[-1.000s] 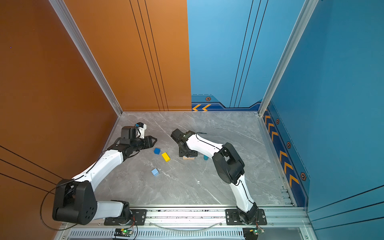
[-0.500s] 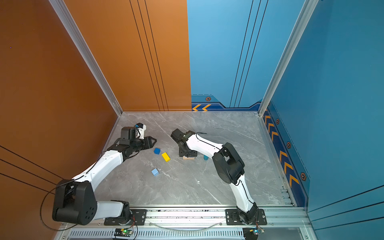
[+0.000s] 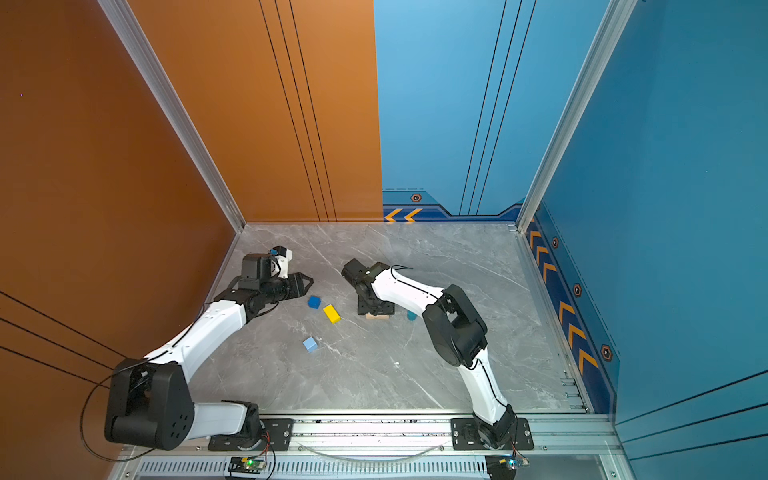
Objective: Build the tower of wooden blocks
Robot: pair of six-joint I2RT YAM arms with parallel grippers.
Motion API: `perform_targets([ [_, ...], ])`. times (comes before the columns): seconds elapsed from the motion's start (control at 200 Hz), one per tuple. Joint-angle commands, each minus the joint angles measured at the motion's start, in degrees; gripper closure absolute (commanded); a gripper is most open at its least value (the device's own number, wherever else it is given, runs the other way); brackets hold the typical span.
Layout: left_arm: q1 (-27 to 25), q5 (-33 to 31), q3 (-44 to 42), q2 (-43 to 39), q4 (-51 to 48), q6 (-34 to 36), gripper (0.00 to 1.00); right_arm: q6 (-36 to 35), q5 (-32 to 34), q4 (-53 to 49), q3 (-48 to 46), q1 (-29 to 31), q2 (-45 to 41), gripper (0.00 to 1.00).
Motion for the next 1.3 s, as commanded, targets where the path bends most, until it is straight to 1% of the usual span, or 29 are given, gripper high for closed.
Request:
perform_targets([
  [0.0, 0.6, 1.5, -0.7, -1.3, 0.8, -0.2, 0.54, 0.7, -0.1, 0.1, 0.4, 0.5, 1.1, 0.3],
  [0.31, 0.8, 1.5, -0.8, -1.5, 0.7, -0.2, 0.54, 0.7, 0.0, 0.1, 0.4, 0.4, 1.3, 0.23],
  [0.486, 0.9, 1.6, -0.8, -1.5, 0.7, -0.2, 0.54, 0.7, 0.2, 0.1, 0.2, 0.5, 0.8, 0.16],
  [0.546, 0.9, 1.6, -0.8, -1.6, 0.7, -0.2, 0.54, 0.6, 0.4, 0.1, 0.2, 0.5, 0.4, 0.13],
  [0.571, 0.9, 1.7, -0.8, -1.6, 0.7, -0.2, 0.54, 0.5, 0.5, 0.1, 0.2, 0.5, 0.1, 0.07],
  [0.656, 0.9, 1.6, -0.8, -1.7, 0.6, -0.2, 0.54, 0.4, 0.7, 0.1, 0.1, 0.6, -0.5, 0.0],
  [0.971, 1.0, 1.6, -1.0, -2.0, 0.5, -0.2, 0.54, 0.3, 1.9, 0.1, -0.5, 1.0, -2.5, 0.0],
  [0.991, 1.0, 1.5, -1.0, -2.1, 0.4, -0.2, 0.54, 0.3, 2.1, 0.1, -0.5, 1.0, -4.2, 0.0],
  [1.261, 1.0, 0.9, -0.3, -1.2, -0.8, 0.9, 0.54, -0.2, 4.6, 0.1, -1.9, 1.9, -11.2, 0.0],
  [1.296, 1.0, 0.5, -0.1, -0.8, -3.2, 1.3, 0.54, -0.4, 5.0, 0.0, -2.0, 2.1, -12.3, 0.0],
])
